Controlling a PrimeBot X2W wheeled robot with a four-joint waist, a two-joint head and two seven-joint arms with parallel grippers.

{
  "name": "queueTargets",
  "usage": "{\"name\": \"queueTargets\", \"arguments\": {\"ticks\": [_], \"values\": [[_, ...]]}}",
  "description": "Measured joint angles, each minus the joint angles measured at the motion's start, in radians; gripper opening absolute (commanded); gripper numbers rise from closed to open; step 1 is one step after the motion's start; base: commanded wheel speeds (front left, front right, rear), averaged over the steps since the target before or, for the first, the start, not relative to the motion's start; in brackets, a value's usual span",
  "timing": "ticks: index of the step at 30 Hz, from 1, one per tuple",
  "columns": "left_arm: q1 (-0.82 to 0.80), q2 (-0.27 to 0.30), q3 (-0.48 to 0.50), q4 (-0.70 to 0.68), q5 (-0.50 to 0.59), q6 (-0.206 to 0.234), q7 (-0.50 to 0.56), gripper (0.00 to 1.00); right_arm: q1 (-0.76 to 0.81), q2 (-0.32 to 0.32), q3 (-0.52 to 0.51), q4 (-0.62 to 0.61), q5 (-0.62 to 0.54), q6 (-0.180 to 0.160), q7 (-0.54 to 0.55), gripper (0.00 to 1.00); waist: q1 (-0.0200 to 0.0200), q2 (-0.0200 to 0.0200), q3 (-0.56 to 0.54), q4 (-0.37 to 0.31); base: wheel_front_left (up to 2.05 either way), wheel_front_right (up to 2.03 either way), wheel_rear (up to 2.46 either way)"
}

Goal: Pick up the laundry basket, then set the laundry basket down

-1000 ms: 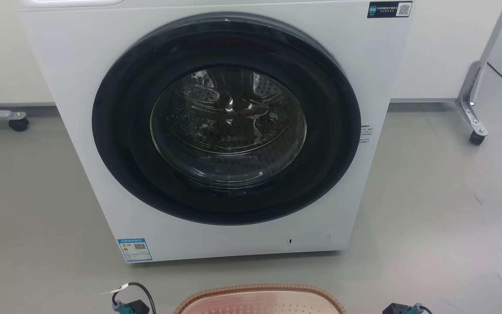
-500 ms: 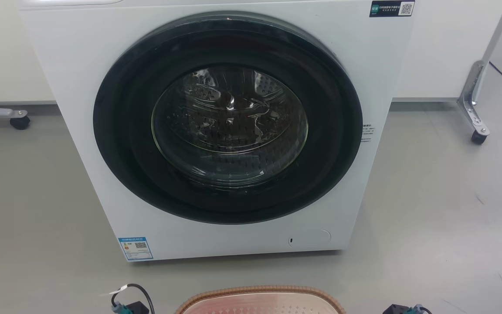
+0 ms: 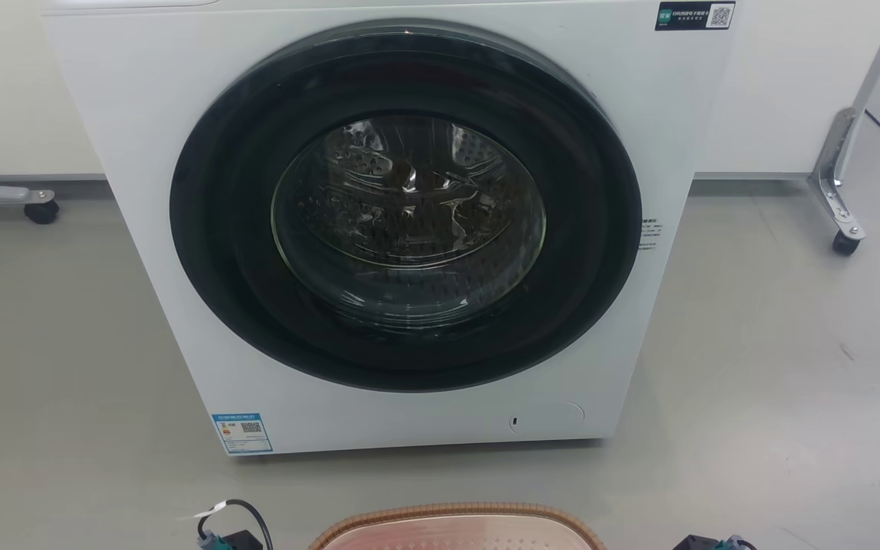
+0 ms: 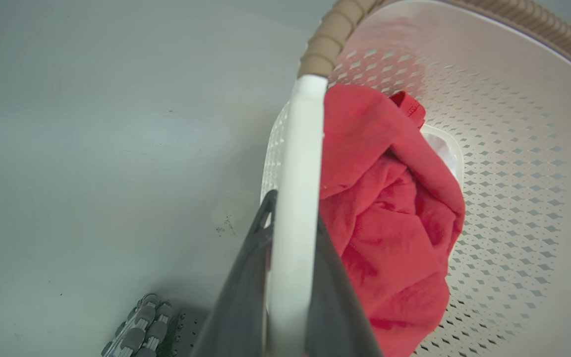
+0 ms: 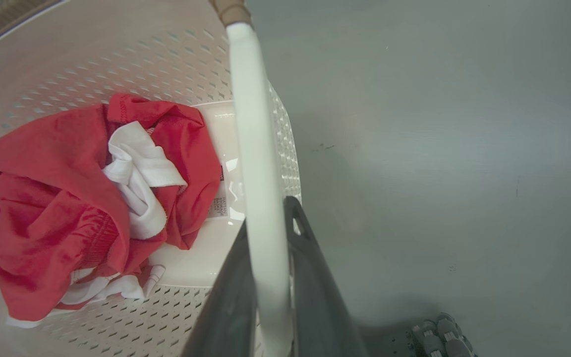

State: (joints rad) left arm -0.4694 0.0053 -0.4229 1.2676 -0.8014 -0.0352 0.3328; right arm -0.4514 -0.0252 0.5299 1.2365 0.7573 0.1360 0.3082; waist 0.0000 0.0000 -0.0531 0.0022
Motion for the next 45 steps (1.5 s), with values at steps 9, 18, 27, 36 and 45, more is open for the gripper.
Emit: {"name": "queueTargets", "arguments": {"ticks": [9, 18, 27, 36, 45], "values": [[0.000, 0.000, -0.011, -0.006, -0.008, 0.009, -0.006, 0.00, 0.001, -0.002, 0.004, 0.000, 0.003, -0.001, -0.001, 0.00, 0.0000, 0.0000, 0.004, 0.005, 0.00, 0.00, 0.00], [0.000, -0.001, -0.021, -0.026, -0.024, 0.018, -0.034, 0.00, -0.011, -0.012, 0.007, -0.008, 0.009, -0.001, -0.016, 0.00, 0.0000, 0.0000, 0.043, 0.009, 0.00, 0.00, 0.00], [-0.029, -0.002, -0.031, -0.046, -0.025, 0.036, -0.090, 0.00, -0.054, -0.017, 0.007, -0.016, 0.008, -0.001, -0.059, 0.00, 0.0000, 0.0000, 0.119, 0.004, 0.00, 0.00, 0.00], [-0.116, -0.004, -0.033, -0.060, -0.022, 0.053, -0.155, 0.00, -0.140, -0.031, 0.007, -0.037, -0.004, -0.001, -0.118, 0.00, 0.0002, 0.0001, 0.237, -0.004, 0.00, 0.00, 0.00], [-0.228, -0.004, -0.032, -0.078, -0.005, 0.067, -0.214, 0.00, -0.253, -0.048, 0.006, -0.061, -0.019, -0.008, -0.179, 0.00, 0.0002, 0.0001, 0.382, -0.012, 0.00, 0.00, 0.00]]}}
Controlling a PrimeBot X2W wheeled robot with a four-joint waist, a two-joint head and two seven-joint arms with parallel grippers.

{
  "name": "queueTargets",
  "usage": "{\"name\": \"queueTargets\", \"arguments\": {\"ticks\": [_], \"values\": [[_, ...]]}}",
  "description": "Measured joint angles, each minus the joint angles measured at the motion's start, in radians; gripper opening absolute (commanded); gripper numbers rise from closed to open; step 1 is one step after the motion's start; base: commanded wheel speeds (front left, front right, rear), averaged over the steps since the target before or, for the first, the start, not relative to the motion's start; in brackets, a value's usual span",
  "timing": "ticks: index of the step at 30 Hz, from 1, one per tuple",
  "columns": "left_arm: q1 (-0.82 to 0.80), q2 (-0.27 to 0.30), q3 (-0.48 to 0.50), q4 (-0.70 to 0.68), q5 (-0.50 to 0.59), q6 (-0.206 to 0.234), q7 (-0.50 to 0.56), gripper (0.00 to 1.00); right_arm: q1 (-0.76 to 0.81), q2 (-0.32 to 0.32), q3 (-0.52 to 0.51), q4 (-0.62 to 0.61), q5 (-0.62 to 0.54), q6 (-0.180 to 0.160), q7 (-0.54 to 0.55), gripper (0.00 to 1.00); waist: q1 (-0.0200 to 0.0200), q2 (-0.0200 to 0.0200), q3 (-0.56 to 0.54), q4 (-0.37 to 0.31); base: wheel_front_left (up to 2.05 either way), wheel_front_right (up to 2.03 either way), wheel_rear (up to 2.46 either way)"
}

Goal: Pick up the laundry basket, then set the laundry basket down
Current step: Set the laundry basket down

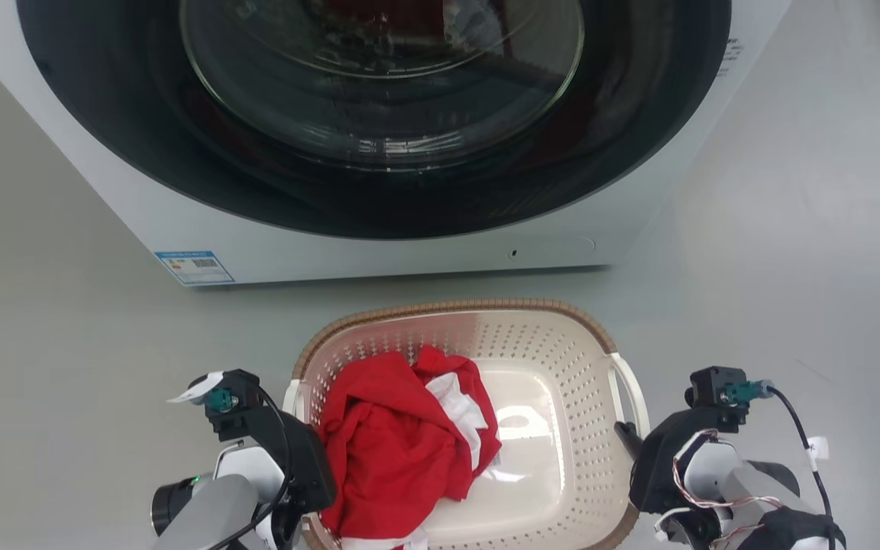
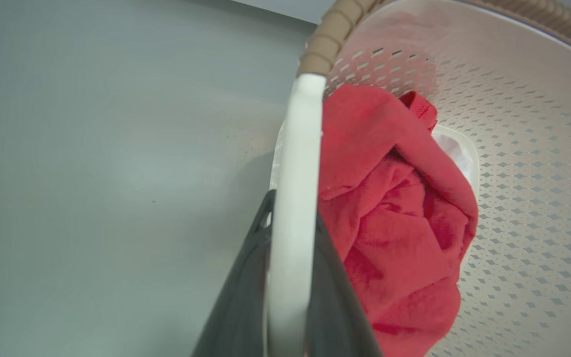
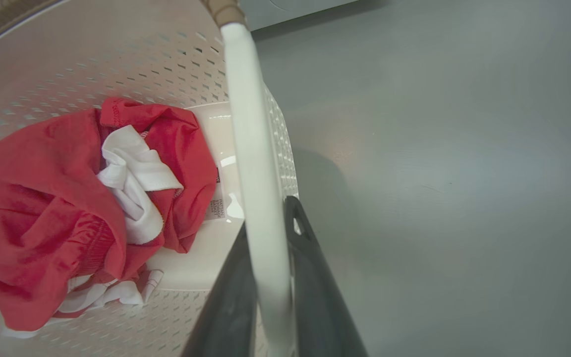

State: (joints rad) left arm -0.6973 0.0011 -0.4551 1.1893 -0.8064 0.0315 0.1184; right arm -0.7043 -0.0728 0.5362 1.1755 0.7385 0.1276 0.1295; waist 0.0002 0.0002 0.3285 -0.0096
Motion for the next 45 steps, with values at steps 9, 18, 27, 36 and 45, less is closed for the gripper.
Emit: {"name": "queueTargets", "arguments": {"ticks": [9, 18, 27, 36, 45], "values": [[-0.091, 0.002, 0.000, -0.008, 0.013, 0.005, -0.053, 0.00, -0.090, -0.011, 0.002, -0.010, -0.021, -0.002, -0.044, 0.00, 0.0000, 0.0000, 0.134, -0.004, 0.00, 0.00, 0.00], [-0.178, 0.001, 0.000, -0.014, 0.024, 0.013, -0.095, 0.00, -0.174, -0.028, 0.004, -0.023, -0.037, -0.004, -0.089, 0.00, -0.0001, 0.0000, 0.268, -0.002, 0.00, 0.00, 0.00], [-0.245, 0.002, 0.000, -0.016, 0.031, 0.013, -0.144, 0.00, -0.237, -0.035, 0.000, -0.030, -0.041, -0.004, -0.133, 0.00, -0.0001, 0.0000, 0.400, 0.004, 0.00, 0.00, 0.00], [-0.277, -0.001, -0.005, -0.012, 0.053, 0.012, -0.211, 0.00, -0.267, -0.038, -0.001, -0.022, -0.047, -0.004, -0.181, 0.00, -0.0001, 0.0000, 0.499, 0.013, 0.00, 0.00, 0.00], [-0.285, -0.004, -0.012, 0.005, 0.062, 0.003, -0.263, 0.00, -0.282, -0.038, 0.002, -0.005, -0.054, 0.000, -0.224, 0.00, -0.0003, -0.0002, 0.537, 0.021, 0.00, 0.00, 0.00]]}}
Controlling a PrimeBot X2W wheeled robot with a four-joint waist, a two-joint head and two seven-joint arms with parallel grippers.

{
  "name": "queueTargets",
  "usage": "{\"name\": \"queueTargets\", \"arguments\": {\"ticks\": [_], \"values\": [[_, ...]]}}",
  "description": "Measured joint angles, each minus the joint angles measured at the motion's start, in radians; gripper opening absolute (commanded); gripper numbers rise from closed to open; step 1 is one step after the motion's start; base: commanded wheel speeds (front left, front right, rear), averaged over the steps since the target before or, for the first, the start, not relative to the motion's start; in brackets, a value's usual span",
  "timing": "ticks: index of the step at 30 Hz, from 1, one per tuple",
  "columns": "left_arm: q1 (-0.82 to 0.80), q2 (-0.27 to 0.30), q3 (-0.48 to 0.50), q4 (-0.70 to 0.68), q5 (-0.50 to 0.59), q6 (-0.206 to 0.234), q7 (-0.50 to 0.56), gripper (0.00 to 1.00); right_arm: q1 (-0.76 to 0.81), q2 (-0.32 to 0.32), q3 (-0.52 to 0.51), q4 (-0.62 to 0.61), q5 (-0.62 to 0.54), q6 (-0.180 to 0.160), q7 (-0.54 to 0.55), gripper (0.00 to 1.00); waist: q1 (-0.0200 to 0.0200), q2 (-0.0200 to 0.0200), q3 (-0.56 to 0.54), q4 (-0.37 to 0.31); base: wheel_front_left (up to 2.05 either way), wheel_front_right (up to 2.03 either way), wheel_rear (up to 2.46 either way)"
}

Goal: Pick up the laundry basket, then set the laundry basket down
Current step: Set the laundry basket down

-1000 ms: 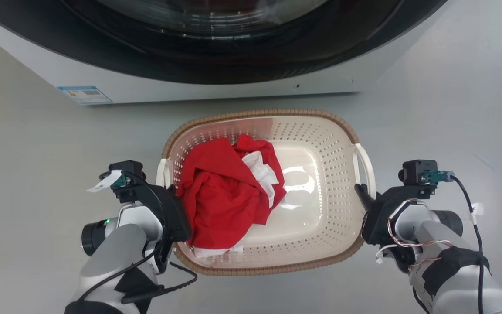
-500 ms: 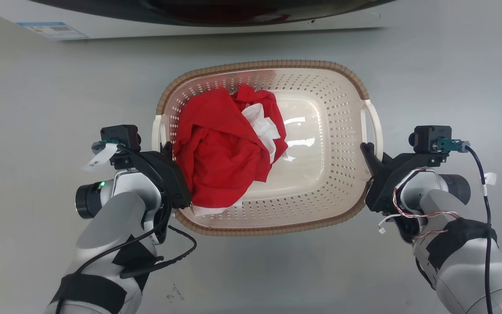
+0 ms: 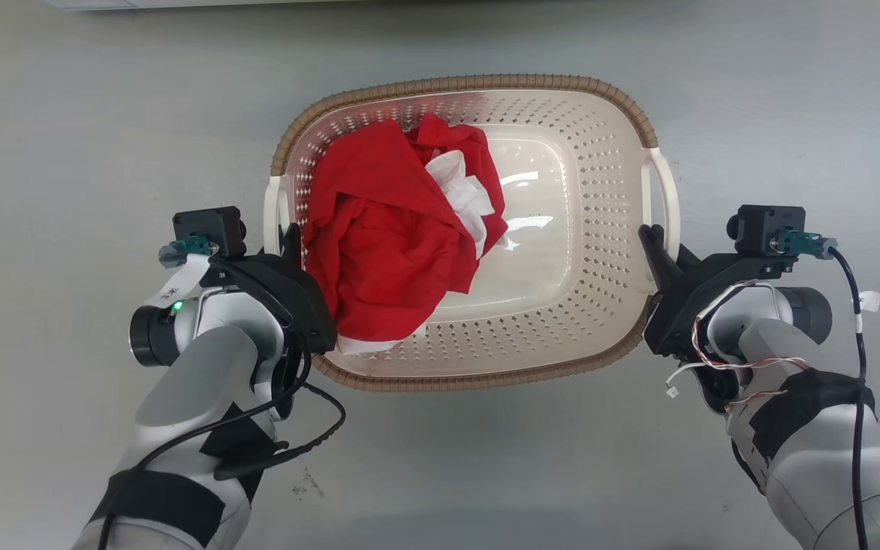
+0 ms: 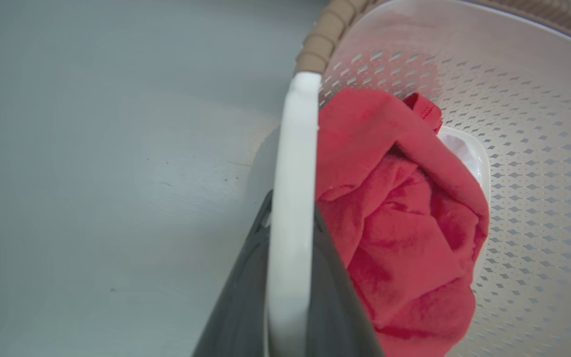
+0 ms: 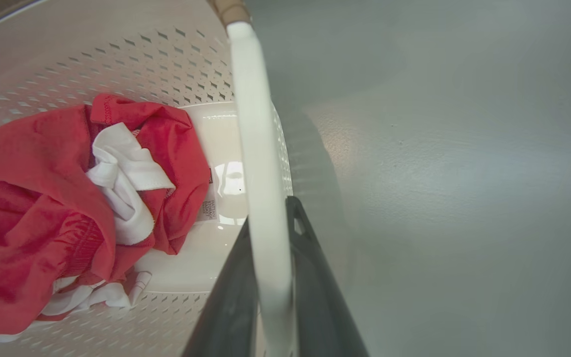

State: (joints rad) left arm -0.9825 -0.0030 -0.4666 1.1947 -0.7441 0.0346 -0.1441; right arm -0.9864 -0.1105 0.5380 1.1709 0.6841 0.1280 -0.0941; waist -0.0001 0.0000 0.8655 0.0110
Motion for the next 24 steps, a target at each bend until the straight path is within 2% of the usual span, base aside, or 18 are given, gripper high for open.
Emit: {"name": "queueTargets", "arguments": {"ticks": [20, 21, 22, 23, 24], "values": [[-0.021, 0.001, -0.001, 0.034, -0.003, -0.027, -0.022, 0.00, -0.012, 0.009, 0.004, 0.030, -0.002, 0.005, -0.046, 0.00, 0.0000, -0.0001, 0.013, -0.004, 0.00, 0.00, 0.00], [-0.021, 0.001, -0.001, 0.035, -0.005, -0.032, -0.016, 0.00, -0.012, 0.009, 0.005, 0.031, -0.002, 0.005, -0.050, 0.31, 0.0000, -0.0001, 0.012, -0.004, 0.00, 0.00, 0.00], [-0.023, 0.001, 0.001, 0.036, -0.012, -0.035, -0.007, 0.00, -0.013, 0.009, 0.005, 0.031, -0.002, 0.005, -0.055, 1.00, 0.0000, -0.0001, 0.011, -0.004, 0.00, 0.00, 0.00], [-0.023, 0.001, 0.001, 0.035, -0.022, -0.042, 0.001, 0.38, -0.013, 0.010, 0.006, 0.030, -0.002, 0.005, -0.058, 1.00, 0.0001, 0.0000, 0.010, -0.003, 0.00, 0.00, 0.00], [-0.022, 0.003, -0.004, 0.034, -0.030, -0.044, 0.004, 0.84, -0.013, 0.008, 0.006, 0.030, -0.002, 0.004, -0.068, 1.00, 0.0001, 0.0000, 0.009, -0.003, 0.00, 0.00, 0.00]]}}
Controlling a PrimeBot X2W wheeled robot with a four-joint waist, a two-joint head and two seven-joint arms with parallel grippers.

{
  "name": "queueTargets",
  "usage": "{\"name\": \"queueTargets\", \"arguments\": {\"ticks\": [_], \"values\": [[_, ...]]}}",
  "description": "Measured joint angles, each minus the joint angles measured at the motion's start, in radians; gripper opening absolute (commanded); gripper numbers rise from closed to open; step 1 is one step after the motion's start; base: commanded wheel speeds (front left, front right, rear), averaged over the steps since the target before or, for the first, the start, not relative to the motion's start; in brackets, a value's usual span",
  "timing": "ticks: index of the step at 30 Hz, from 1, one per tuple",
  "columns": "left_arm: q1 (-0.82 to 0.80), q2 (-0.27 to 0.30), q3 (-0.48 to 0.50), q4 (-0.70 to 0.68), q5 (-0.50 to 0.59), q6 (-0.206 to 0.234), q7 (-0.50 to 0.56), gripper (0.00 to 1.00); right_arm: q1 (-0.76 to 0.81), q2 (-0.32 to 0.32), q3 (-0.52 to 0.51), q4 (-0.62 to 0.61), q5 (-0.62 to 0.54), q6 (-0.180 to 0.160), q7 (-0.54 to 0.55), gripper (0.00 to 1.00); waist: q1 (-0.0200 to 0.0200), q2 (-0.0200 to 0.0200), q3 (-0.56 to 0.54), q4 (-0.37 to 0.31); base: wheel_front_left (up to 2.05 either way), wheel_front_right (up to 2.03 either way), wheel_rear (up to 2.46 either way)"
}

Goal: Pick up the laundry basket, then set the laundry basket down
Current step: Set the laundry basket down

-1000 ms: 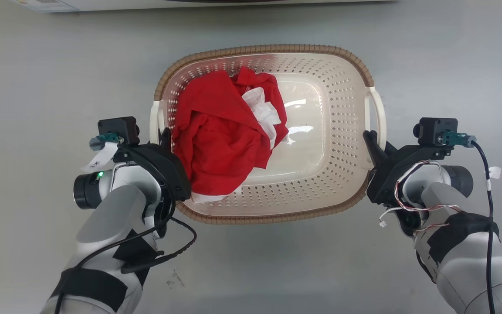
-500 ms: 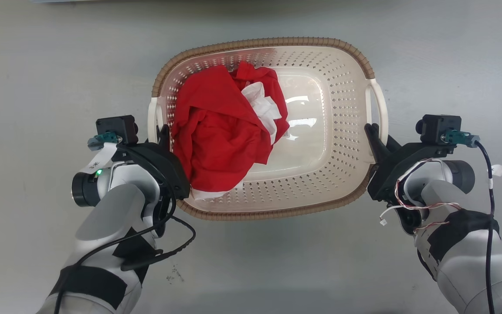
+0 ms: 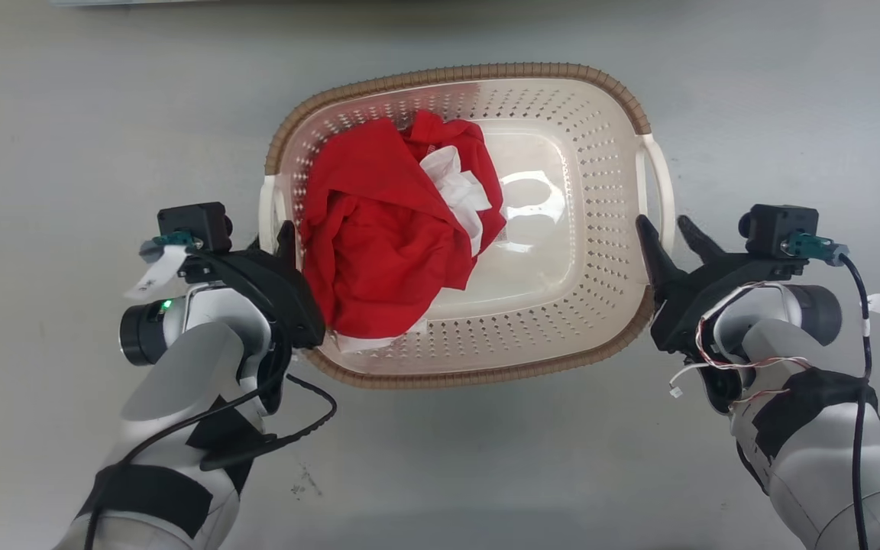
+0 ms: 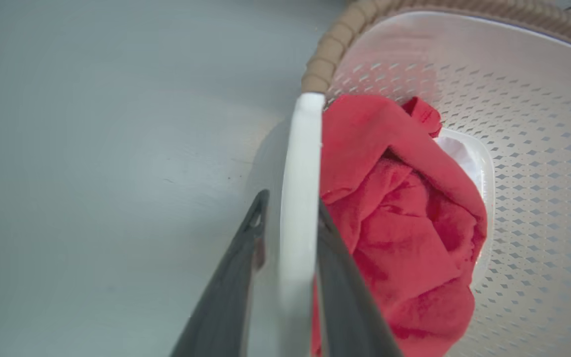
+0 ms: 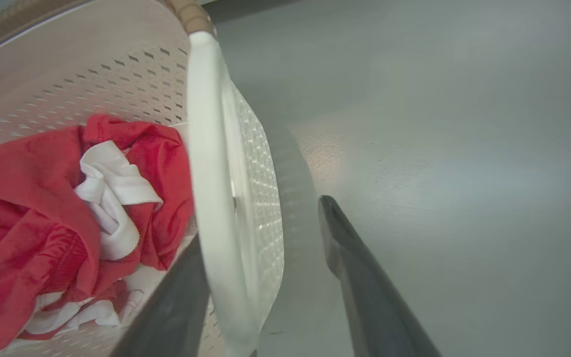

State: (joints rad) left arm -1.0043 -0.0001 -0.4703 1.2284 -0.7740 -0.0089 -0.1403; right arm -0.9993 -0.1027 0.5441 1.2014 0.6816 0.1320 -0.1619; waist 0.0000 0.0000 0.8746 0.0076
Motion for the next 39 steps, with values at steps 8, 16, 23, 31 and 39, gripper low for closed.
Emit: {"name": "queueTargets", "arguments": {"ticks": [8, 16, 23, 31, 39], "values": [[0.003, 0.029, -0.032, -0.028, -0.026, -0.001, 0.000, 1.00, -0.001, -0.014, 0.008, -0.002, 0.001, -0.001, -0.035, 1.00, 0.0000, -0.0001, -0.030, -0.004, 0.00, 0.00, 0.00], [0.014, 0.028, -0.067, -0.036, -0.031, -0.001, -0.036, 1.00, 0.021, -0.011, 0.015, -0.007, 0.006, -0.001, -0.061, 1.00, 0.0000, 0.0000, -0.089, -0.008, 0.00, 0.00, 0.00], [0.053, 0.029, -0.086, -0.024, -0.007, -0.002, -0.083, 1.00, 0.099, -0.024, 0.023, -0.028, 0.004, -0.001, -0.080, 1.00, -0.0001, -0.0001, -0.171, -0.009, 0.00, 0.00, 0.00], [0.127, 0.030, -0.094, -0.042, 0.025, -0.010, -0.109, 1.00, 0.166, -0.047, 0.014, -0.089, 0.003, -0.001, -0.087, 1.00, -0.0001, -0.0001, -0.296, -0.011, 0.00, 0.00, 0.00], [0.190, 0.053, -0.093, -0.111, 0.054, 0.006, -0.109, 1.00, 0.244, -0.067, -0.015, -0.172, -0.006, -0.001, -0.087, 1.00, -0.0002, -0.0001, -0.413, -0.012, 0.00, 0.00, 0.00]]}}
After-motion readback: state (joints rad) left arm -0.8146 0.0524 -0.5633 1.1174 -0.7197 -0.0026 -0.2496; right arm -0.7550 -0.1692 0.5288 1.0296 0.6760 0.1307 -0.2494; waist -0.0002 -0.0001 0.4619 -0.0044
